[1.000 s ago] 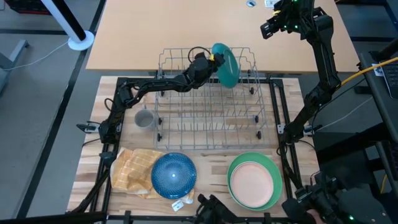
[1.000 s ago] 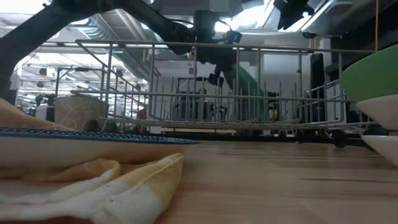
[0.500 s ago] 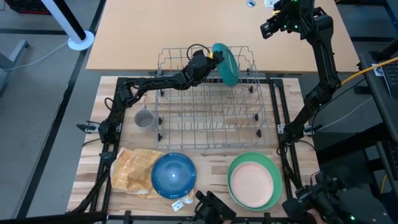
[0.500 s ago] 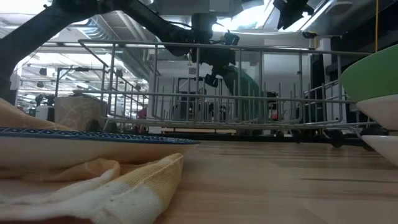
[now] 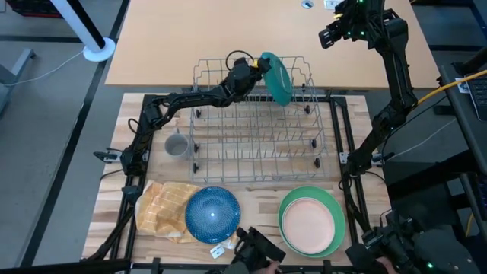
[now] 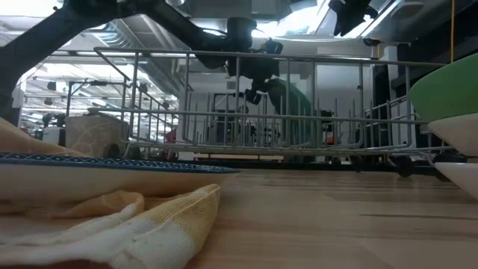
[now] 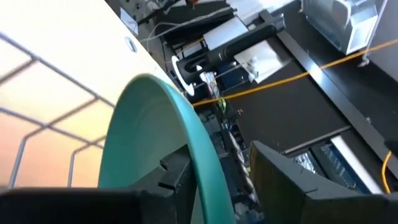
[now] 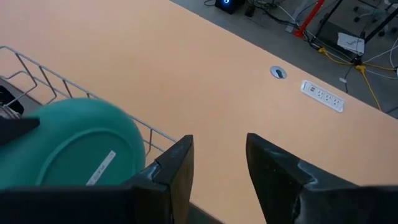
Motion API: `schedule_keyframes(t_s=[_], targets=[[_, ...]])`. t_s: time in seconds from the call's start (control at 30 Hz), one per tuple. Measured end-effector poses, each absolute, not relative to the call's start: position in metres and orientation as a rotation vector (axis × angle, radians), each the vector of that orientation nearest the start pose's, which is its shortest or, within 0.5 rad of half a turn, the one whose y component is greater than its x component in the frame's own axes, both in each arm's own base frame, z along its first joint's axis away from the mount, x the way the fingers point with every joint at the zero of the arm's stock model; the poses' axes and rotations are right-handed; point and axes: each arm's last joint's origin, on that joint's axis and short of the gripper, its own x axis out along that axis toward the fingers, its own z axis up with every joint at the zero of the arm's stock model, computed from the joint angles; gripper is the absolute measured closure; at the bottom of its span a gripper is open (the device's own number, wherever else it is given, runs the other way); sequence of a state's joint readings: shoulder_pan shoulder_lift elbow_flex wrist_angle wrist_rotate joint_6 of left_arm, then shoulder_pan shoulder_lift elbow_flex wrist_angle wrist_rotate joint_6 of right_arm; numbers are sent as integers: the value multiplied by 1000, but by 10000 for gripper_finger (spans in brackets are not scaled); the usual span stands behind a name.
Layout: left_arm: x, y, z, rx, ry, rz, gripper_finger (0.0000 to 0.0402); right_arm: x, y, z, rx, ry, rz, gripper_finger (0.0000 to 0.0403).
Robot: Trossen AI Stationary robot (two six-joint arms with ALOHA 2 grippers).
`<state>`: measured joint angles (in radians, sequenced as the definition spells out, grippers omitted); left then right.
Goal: Sort dishes
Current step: Put the green plate in the dish rack
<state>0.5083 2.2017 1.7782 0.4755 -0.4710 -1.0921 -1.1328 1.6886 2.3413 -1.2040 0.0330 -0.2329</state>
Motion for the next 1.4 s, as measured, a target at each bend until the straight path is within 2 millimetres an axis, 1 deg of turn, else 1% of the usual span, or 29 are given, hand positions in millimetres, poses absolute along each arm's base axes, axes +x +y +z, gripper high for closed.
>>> schedule_keyframes(t_s=[0.17,0.27,0.33,0.47,0.63,0.8,0.93,1.07,1.4], targets=[[437,277,276,-958,-586,879,267,122,-263,509,117,646,-1059,251],[435,281,276,-923,-560,877,267,122,-263,508,125,658,-1056,251],[436,280,277,-928,-540,837,267,122,-262,508,130,666,-1054,251],[440,274,277,-921,-505,792,267,122,-261,506,148,671,-1035,251],[444,270,277,-737,-352,695,261,126,-258,506,198,616,-895,251],[444,271,272,-665,-272,712,232,127,-257,506,213,599,-842,251],[442,274,267,-653,-207,738,206,127,-256,504,229,618,-838,251],[440,277,267,-657,-189,717,189,126,-254,502,249,643,-832,251],[429,290,271,-648,-151,656,191,124,-250,496,288,701,-817,251]])
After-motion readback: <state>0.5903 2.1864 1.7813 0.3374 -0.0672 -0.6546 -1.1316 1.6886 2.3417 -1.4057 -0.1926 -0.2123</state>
